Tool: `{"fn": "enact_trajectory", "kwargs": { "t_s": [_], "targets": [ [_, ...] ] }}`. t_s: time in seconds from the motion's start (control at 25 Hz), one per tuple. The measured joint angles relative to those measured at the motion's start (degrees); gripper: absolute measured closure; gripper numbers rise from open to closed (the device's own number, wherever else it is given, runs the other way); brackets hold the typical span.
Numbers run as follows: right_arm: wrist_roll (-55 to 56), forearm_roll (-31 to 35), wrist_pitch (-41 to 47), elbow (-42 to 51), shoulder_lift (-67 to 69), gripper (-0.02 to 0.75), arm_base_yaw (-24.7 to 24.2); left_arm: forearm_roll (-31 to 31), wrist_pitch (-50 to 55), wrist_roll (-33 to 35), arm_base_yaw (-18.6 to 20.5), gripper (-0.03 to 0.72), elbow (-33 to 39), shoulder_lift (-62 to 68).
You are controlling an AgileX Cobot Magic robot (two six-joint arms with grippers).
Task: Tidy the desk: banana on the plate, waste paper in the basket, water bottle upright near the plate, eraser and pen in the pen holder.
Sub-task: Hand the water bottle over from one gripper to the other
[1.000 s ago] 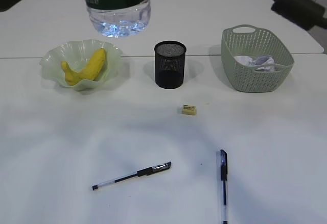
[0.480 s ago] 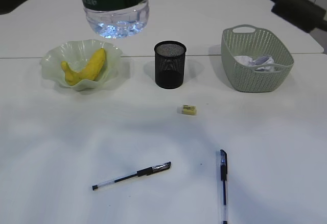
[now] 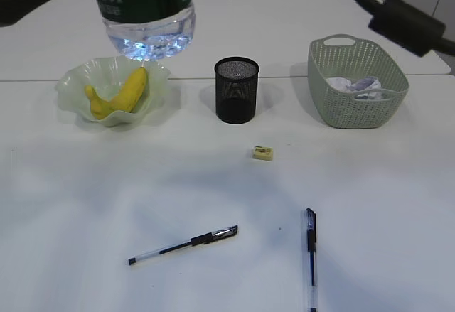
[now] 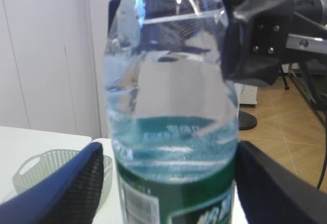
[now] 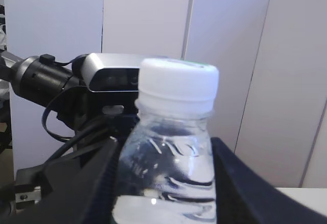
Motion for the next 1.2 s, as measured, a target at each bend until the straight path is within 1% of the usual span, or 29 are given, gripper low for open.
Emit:
{"fn": "enact_trajectory", "kwargs": {
  "t_s": [0.12, 0.28, 0.76, 0.84, 1.04, 1.2],
  "targets": [
    [-0.49, 0.00, -0.58, 0.00, 0.00, 0.381, 0.80, 0.00, 0.40, 0.00, 0.00, 0.096, 0.00, 0.00],
    [-0.53, 0.00, -0.61, 0.00, 0.00, 0.381, 0.79, 0.00, 0.48, 0.00, 0.00, 0.091, 0.00, 0.00],
    [-0.63, 0.03, -1.10, 0.00, 0.02, 0.381, 1.87, 0.00, 1.06, -0.10, -0.10, 0.105, 0.00, 0.00],
    [-0.75, 0.03, -1.10, 0.00, 0.02, 0.381, 1.93, 0.00, 1.19, -0.21, -0.10, 0.125, 0.00, 0.00],
    [-0.95, 0.15, -1.40, 0.00, 0.02, 0.381, 1.93, 0.00, 1.40, -0.32, -0.10, 0.225, 0.00, 0.00],
    [-1.04, 0.15, -1.40, 0.00, 0.02, 0.381, 1.93, 0.00, 1.40, -0.45, -0.10, 0.288, 0.00, 0.00]
  ]
}}
